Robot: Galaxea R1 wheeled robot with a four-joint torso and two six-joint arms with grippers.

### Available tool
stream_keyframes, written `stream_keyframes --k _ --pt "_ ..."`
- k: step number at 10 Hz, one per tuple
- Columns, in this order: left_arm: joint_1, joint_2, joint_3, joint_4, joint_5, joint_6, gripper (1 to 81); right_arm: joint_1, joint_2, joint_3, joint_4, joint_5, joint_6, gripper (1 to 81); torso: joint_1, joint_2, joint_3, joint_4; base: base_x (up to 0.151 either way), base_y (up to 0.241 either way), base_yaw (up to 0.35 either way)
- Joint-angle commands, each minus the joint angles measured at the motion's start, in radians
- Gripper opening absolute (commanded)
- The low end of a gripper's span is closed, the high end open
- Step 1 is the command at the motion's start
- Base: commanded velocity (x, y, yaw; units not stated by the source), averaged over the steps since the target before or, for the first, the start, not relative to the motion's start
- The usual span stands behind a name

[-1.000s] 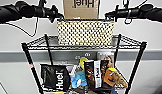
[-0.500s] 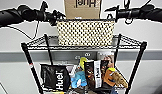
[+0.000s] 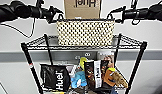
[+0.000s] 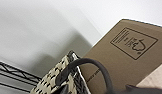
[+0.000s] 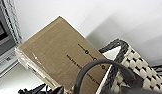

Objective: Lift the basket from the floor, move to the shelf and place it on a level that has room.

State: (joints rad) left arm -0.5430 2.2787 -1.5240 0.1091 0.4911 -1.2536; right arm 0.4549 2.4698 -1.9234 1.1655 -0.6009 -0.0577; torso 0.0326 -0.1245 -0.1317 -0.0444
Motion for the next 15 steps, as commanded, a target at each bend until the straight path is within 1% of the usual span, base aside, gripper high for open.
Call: stream_keyframes --k 1,3,5,6,7,8,10,11,13,14,15 --pt "-0.208 -0.062 0.056 0.006 -0.002 0.005 81.1 0.222 -0.061 0.078 0.042 -0.013 0.004 81.1 0.0 0.0 0.0 0.0 0.0 0.0 0.0" --pt "-0.208 -0.134 0.122 0.007 0.001 0.003 81.1 0.239 -0.137 0.173 0.04 -0.007 0.007 81.1 0.0 0.0 0.0 0.0 0.0 0.0 0.0" --pt "-0.208 -0.215 0.171 0.021 0.058 0.005 81.1 0.233 -0.249 0.253 0.03 -0.008 0.012 81.1 0.0 0.0 0.0 0.0 0.0 0.0 0.0" --pt "-0.208 -0.26 0.188 0.024 0.084 0.006 81.1 0.23 -0.303 0.27 0.02 -0.019 0.012 81.1 0.0 0.0 0.0 0.0 0.0 0.0 0.0" --pt "-0.208 -0.309 0.206 0.041 0.11 0.011 81.1 0.23 -0.352 0.278 -0.003 -0.026 0.012 81.1 0.0 0.0 0.0 0.0 0.0 0.0 0.0" --pt "-0.208 -0.355 0.222 0.046 0.142 0.036 81.1 0.228 -0.397 0.281 -0.033 -0.065 0.016 81.1 0.0 0.0 0.0 0.0 0.0 0.0 0.0" --pt "-0.208 -0.439 0.245 0.043 0.176 0.068 81.1 0.212 -0.475 0.282 -0.072 -0.106 0.021 81.1 0.0 0.0 0.0 0.0 0.0 0.0 0.0" --pt "-0.202 -0.464 0.252 0.044 0.217 0.094 81.1 0.204 -0.507 0.276 -0.095 -0.142 0.024 81.1 0.0 0.0 0.0 0.0 0.0 0.0 0.0" --pt "-0.171 -0.528 0.252 0.041 0.236 0.134 81.1 0.184 -0.565 0.279 -0.167 -0.161 0.053 81.1 0.0 0.0 0.0 0.0 0.0 0.0 0.0" --pt "-0.147 -0.554 0.248 0.044 0.26 0.158 81.1 0.172 -0.587 0.276 -0.205 -0.189 0.065 81.1 -0.001 0.0 0.0 0.0 0.0 0.0 0.0" --pt "-0.114 -0.579 0.237 0.046 0.264 0.18 81.1 0.155 -0.611 0.273 -0.234 -0.203 0.07 81.1 -0.001 0.0 0.001 0.0 0.0 0.0 0.0"
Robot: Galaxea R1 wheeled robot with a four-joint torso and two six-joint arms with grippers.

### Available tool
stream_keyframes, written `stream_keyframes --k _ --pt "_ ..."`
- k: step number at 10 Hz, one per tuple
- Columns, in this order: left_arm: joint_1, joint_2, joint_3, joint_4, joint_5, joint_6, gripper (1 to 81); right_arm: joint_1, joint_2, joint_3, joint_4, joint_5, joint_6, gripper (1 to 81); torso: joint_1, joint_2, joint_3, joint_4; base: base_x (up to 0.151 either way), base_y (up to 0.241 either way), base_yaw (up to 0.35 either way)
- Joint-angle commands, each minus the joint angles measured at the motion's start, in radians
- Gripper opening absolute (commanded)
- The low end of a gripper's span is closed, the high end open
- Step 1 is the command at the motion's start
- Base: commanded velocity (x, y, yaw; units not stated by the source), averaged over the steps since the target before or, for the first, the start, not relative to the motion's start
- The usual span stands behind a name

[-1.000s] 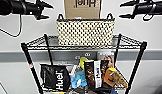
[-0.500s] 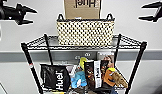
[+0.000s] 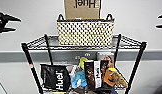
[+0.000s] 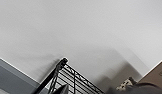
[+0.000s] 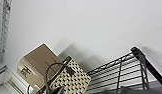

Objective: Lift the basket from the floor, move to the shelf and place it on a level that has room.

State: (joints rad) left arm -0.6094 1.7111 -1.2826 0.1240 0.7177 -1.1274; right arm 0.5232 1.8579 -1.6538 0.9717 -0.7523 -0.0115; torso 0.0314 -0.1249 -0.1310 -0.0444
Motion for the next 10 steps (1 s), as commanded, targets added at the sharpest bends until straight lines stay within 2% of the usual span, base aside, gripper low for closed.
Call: stream_keyframes --k 1,6,10 --pt "-0.019 -0.039 -0.012 0.031 0.042 0.083 81.1 0.06 -0.024 0.002 -0.06 -0.067 0.024 81.1 0.0 0.0 0.0 0.0 0.0 0.0 0.0" --pt "0.154 -0.171 -0.017 0.032 0.042 0.192 81.1 -0.154 -0.087 -0.012 -0.155 -0.088 0.022 81.1 0.0 -0.001 0.001 0.0 0.0 0.0 0.0" --pt "0.348 -0.203 -0.026 0.034 0.011 0.232 81.1 -0.32 -0.115 -0.015 -0.194 -0.087 0.016 81.1 0.0 -0.001 0.001 0.0 0.0 0.0 0.0"
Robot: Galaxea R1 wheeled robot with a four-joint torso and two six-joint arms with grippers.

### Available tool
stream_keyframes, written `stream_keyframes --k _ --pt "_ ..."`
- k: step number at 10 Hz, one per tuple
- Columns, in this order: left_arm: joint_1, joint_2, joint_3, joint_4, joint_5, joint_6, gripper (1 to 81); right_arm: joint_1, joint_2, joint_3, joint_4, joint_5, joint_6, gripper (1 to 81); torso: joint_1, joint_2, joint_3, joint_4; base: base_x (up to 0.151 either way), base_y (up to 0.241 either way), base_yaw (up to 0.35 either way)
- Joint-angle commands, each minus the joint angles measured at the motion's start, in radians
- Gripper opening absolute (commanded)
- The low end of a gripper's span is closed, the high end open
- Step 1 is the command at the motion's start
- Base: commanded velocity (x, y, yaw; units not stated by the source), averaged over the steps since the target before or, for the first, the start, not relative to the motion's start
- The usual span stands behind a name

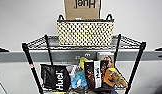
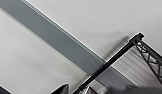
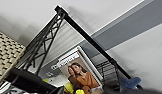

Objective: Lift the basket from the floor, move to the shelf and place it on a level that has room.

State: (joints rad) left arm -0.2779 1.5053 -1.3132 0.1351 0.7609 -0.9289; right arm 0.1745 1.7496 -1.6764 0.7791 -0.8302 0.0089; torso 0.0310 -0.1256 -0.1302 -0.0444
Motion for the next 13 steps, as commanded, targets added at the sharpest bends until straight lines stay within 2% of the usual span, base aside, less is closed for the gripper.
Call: stream_keyframes --k 1,5,6,10,13 --pt "0.071 -0.005 0.005 0.024 -0.069 0.033 81.1 -0.011 -0.011 0.005 -0.001 -0.007 -0.007 81.1 0.0 0.0 0.0 0.0 0.0 0.0 0.0" --pt "0.314 0.006 0.006 0.027 -0.218 0.05 81.1 -0.218 -0.009 -0.012 0.0 0.028 -0.013 81.1 0.0 0.0 0.0 0.0 0.0 0.0 0.0" --pt "0.39 0.02 0.005 0.031 -0.264 0.058 81.1 -0.284 -0.005 -0.011 0.0 0.083 -0.027 81.1 0.0 0.0 0.0 0.0 0.0 0.0 0.0" --pt "0.642 0.101 -0.07 0.031 -0.429 0.067 81.1 -0.479 0.05 -0.031 0.002 0.161 -0.09 81.1 0.0 0.0 0.0 0.0 0.0 0.0 0.0" --pt "0.817 0.165 -0.107 0.064 -0.533 0.067 81.1 -0.658 0.112 -0.028 0.002 0.275 -0.135 81.1 0.0 0.0 0.0 0.0 0.0 0.0 0.0"
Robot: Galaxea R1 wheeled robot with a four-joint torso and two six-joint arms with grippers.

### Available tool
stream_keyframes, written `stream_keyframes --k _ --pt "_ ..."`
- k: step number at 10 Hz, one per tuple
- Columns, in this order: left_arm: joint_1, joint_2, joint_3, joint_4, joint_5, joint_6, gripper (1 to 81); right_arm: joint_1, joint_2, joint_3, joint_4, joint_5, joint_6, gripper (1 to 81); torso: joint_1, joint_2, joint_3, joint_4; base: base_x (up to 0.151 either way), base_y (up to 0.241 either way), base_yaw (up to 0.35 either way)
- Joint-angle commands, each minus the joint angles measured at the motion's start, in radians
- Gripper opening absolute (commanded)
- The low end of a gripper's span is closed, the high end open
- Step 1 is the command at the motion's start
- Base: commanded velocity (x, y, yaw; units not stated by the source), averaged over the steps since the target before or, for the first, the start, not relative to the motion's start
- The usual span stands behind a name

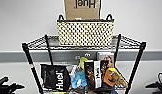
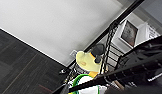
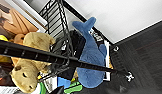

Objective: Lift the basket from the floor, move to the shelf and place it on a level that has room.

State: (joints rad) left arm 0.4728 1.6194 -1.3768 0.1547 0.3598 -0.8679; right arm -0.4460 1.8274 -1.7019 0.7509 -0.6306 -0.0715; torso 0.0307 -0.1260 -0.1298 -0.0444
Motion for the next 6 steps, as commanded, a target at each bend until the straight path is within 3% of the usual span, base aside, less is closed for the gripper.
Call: stream_keyframes --k 1,3,6 --pt "0.123 0.068 -0.045 0.057 -0.171 0.006 81.1 -0.101 0.052 0.004 0.03 0.124 -0.062 81.1 0.0 0.0 0.0 0.0 0.0 0.0 0.0" --pt "0.232 0.111 -0.057 0.071 -0.252 0.006 81.1 -0.196 0.094 -0.002 0.028 0.186 -0.083 81.1 0.0 0.0 0.0 0.0 0.0 0.0 0.0" --pt "0.362 0.206 -0.134 0.106 -0.298 0.006 81.1 -0.329 0.163 -0.037 0.028 0.261 -0.117 81.1 0.0 0.0 0.0 0.0 0.0 0.0 0.0"
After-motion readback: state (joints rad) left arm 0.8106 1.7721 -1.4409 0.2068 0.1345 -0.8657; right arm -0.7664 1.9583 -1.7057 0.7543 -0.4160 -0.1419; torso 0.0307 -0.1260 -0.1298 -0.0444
